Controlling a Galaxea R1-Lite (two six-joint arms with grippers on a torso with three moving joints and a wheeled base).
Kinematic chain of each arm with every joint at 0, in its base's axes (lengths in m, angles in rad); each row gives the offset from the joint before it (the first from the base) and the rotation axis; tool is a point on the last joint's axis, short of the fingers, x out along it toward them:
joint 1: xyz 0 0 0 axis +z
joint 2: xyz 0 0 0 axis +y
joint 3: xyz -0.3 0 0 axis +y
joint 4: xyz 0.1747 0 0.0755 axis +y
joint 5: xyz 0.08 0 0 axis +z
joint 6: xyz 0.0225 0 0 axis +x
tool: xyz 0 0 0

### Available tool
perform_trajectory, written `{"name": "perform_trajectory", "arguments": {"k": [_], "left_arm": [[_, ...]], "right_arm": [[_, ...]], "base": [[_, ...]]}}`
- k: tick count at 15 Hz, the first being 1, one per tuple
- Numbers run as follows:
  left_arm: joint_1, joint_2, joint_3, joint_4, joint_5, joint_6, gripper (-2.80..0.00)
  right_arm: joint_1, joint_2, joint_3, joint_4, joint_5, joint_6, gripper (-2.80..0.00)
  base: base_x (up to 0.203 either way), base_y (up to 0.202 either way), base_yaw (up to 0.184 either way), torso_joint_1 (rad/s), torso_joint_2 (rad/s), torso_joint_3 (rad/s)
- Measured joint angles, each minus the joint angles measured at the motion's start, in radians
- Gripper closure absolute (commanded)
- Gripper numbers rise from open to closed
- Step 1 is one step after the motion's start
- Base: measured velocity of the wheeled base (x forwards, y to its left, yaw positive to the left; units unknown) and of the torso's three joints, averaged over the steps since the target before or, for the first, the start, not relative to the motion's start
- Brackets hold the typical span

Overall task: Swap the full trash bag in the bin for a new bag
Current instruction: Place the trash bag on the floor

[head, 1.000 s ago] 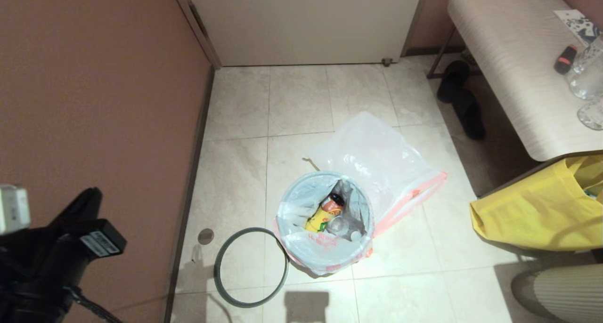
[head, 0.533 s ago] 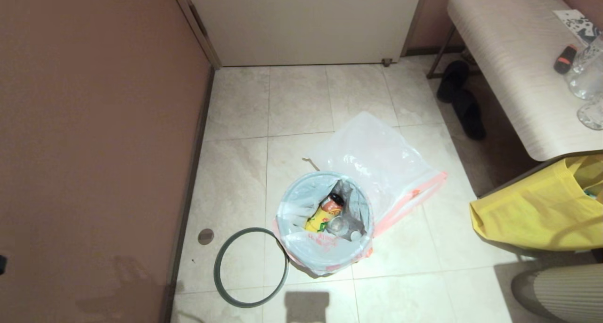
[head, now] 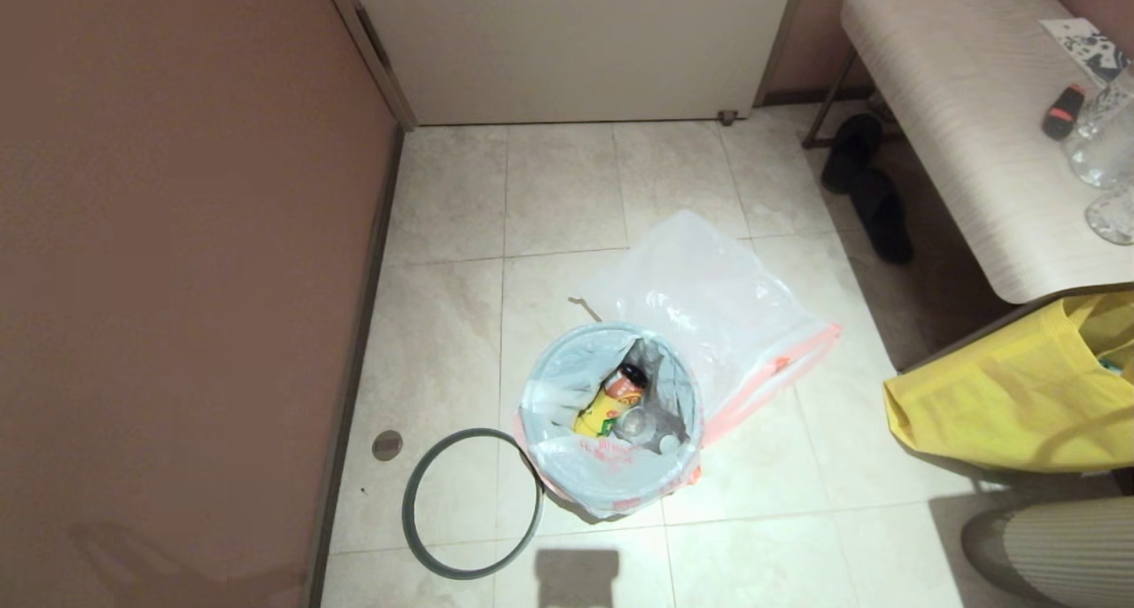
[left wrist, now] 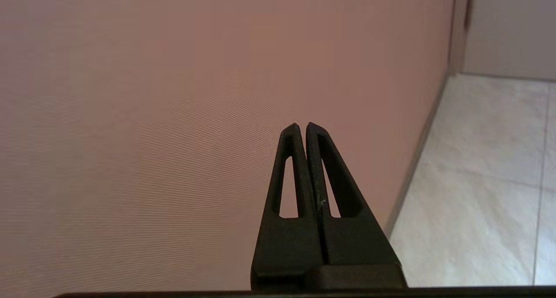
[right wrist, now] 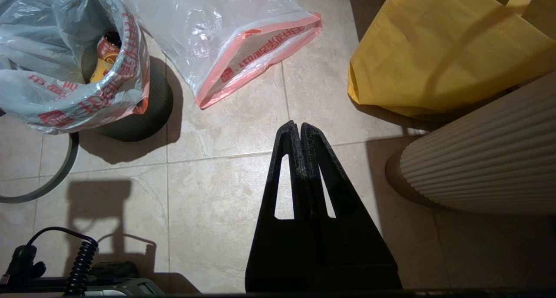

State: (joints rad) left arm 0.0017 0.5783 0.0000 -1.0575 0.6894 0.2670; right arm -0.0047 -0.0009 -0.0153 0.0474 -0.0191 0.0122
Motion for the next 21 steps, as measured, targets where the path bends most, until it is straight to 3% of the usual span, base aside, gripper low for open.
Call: {"name": "perform_trajectory", "arguments": {"k": [6, 10, 13, 16, 18, 21], "left_arm": [[0.053, -0.108, -0.002, 0.035, 0.0, 0.001, 0.0], [0.041, -0.277, -0.003, 0.235, -0.069, -0.003, 0.0], [0.009, -0.433, -0.053, 0.53, -0.207, -0.029, 0.0], [-0.002, -0.536, -0.079, 0.816, -0.449, -0.127, 0.0], [-0.004, -0.561, -0.027, 0.87, -0.56, -0.149, 0.0], [-0.004, -0.576, -0.003, 0.988, -0.676, -0.181, 0.0]], "right_arm": [[0.0, 0.0, 0.0, 0.0, 0.0, 0.0, 0.0], [0.0, 0.0, 0.0, 0.0, 0.0, 0.0, 0.0], [0.0, 0.0, 0.0, 0.0, -0.001, 0.0, 0.0], [0.0, 0.0, 0.0, 0.0, 0.0, 0.0, 0.0], [0.0, 0.0, 0.0, 0.0, -0.001, 0.0, 0.0], [0.0, 0.0, 0.0, 0.0, 0.0, 0.0, 0.0]], "base": [[0.0, 0.0, 0.0, 0.0, 0.0, 0.0], [0.0, 0.0, 0.0, 0.0, 0.0, 0.0], [0.0, 0.0, 0.0, 0.0, 0.0, 0.0], [0.0, 0.0, 0.0, 0.0, 0.0, 0.0], [0.0, 0.0, 0.0, 0.0, 0.0, 0.0], [0.0, 0.0, 0.0, 0.0, 0.0, 0.0]]}}
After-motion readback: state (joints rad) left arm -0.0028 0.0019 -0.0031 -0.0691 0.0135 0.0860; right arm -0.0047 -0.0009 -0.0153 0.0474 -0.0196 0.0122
